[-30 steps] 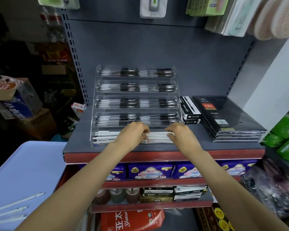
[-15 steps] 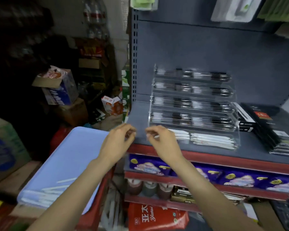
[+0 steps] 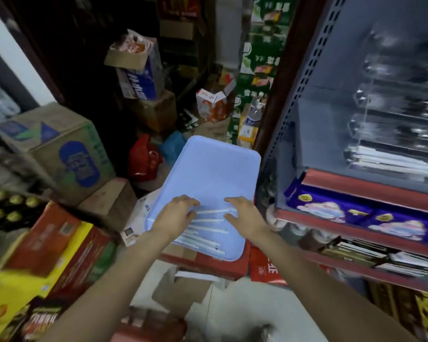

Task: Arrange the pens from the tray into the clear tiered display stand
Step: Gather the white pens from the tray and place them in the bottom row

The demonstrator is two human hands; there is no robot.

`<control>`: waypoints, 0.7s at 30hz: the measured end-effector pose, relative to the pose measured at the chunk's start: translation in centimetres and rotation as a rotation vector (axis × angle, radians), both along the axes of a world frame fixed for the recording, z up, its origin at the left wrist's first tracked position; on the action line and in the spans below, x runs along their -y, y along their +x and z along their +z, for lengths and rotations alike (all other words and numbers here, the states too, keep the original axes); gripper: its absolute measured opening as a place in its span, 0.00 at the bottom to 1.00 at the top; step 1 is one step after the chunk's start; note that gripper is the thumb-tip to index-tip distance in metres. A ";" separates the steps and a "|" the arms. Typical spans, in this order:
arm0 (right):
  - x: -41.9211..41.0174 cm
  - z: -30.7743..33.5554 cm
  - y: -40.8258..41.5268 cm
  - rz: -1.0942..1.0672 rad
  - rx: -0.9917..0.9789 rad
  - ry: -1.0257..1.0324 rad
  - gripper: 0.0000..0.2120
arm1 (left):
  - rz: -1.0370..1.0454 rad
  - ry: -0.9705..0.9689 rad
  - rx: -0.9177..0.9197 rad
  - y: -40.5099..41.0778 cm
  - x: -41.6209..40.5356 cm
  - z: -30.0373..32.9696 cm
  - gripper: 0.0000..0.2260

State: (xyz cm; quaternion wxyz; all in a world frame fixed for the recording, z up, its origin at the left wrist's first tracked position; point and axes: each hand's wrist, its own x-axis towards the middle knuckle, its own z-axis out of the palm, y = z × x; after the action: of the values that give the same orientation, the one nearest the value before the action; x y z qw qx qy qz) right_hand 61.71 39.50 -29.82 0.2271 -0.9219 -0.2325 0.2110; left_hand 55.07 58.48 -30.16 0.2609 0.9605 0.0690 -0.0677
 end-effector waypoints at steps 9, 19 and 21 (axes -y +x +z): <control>-2.3 -1.9 -1.3 0.090 0.101 -0.301 0.25 | -0.067 0.085 -0.173 0.5 -2.1 -3.1 0.20; -3.4 -2.1 -0.5 0.042 -0.069 -0.230 0.11 | -0.108 0.158 -0.087 1.8 -2.1 -3.3 0.10; -3.3 -2.2 -0.6 0.031 -0.071 -0.196 0.10 | -0.104 0.178 -0.079 1.9 -2.0 -3.3 0.09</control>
State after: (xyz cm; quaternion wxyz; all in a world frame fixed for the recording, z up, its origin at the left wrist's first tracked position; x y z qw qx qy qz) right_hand 61.08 42.82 -32.01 0.1406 -0.9280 -0.2165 0.2687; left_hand 56.96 60.53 -33.48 0.1678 0.9787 0.0351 -0.1125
